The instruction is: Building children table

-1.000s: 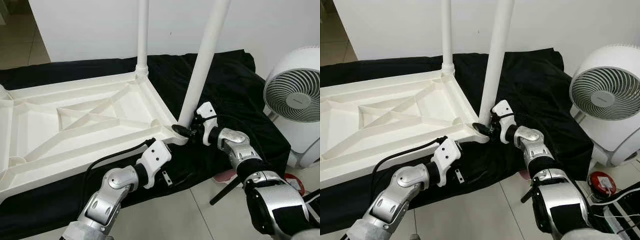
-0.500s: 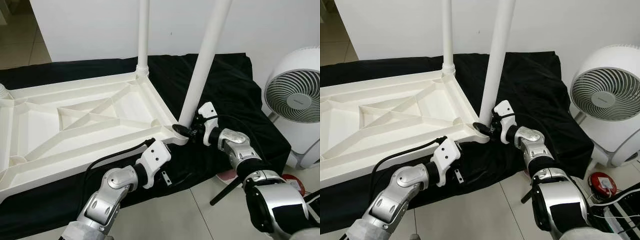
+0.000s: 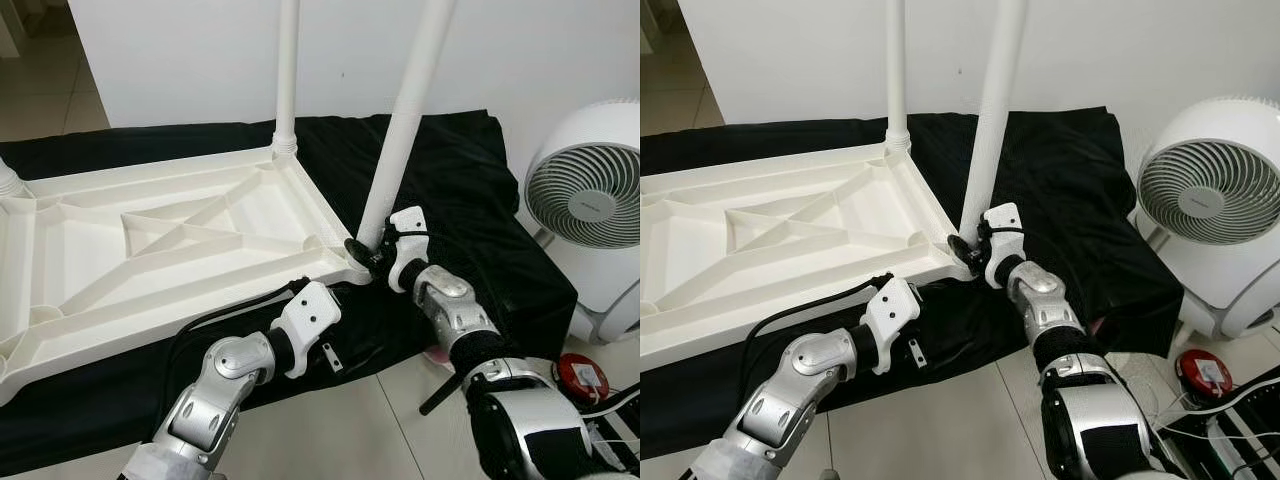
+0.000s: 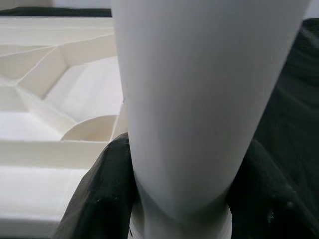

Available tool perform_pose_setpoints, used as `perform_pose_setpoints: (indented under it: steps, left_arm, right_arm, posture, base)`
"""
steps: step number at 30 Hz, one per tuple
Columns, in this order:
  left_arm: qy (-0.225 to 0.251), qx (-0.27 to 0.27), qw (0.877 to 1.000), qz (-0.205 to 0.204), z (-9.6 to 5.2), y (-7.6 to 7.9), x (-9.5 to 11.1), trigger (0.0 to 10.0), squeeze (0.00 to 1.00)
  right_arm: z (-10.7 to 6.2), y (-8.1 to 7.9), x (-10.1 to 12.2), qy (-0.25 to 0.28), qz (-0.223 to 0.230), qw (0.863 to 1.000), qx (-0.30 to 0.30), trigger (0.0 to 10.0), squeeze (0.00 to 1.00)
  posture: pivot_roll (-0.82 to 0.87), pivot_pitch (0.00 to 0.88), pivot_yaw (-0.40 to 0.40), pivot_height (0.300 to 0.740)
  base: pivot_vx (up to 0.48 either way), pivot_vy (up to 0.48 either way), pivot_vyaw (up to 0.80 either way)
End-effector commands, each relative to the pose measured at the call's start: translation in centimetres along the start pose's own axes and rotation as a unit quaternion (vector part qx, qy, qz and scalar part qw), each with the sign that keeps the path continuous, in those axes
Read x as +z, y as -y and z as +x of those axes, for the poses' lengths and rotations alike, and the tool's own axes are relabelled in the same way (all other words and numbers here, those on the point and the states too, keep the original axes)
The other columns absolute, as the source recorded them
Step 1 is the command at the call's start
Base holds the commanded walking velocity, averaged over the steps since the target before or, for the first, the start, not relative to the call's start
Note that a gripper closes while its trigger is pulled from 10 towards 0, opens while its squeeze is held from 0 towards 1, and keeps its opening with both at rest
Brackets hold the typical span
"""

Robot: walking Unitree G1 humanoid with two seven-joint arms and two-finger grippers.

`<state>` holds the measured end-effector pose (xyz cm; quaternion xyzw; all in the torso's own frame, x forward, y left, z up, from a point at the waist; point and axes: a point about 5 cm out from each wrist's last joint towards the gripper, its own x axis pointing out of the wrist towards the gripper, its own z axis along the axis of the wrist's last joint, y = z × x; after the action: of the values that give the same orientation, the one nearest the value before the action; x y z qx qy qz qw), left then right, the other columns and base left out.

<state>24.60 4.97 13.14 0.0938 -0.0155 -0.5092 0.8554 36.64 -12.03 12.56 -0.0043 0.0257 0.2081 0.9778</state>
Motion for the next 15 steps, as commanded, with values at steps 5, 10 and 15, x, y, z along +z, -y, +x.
perform_pose_setpoints:
  steps: [5, 10, 15]
  left_arm:
    - [-0.003, 0.019, 1.000, 0.000, -0.2, 0.1, 0.1, 10.0, 0.00]
    - [-0.002, 0.020, 1.000, -0.001, -0.1, 0.2, 0.1, 10.0, 0.00]
    - [-0.002, 0.022, 1.000, -0.003, -0.1, 0.3, 0.0, 10.0, 0.00]
  right_arm:
    - [-0.6, -0.5, -1.3, -0.019, 0.032, 0.993, -0.109, 10.0, 0.00]
    - [-0.5, -2.5, -1.1, 0.002, 0.041, 0.986, -0.161, 10.0, 0.00]
    - [-0.5, -3.4, -0.3, 0.029, 0.048, 0.985, -0.162, 10.0, 0.00]
  posture:
    - [0.01, 0.000, -0.082, 0.740]
    - [0.01, 0.000, -0.087, 0.740]
    - [0.01, 0.000, -0.087, 0.740]
  base:
    - [0.000, 0.000, 0.00]
    - [0.000, 0.000, 0.00]
    - [0.000, 0.000, 0.00]
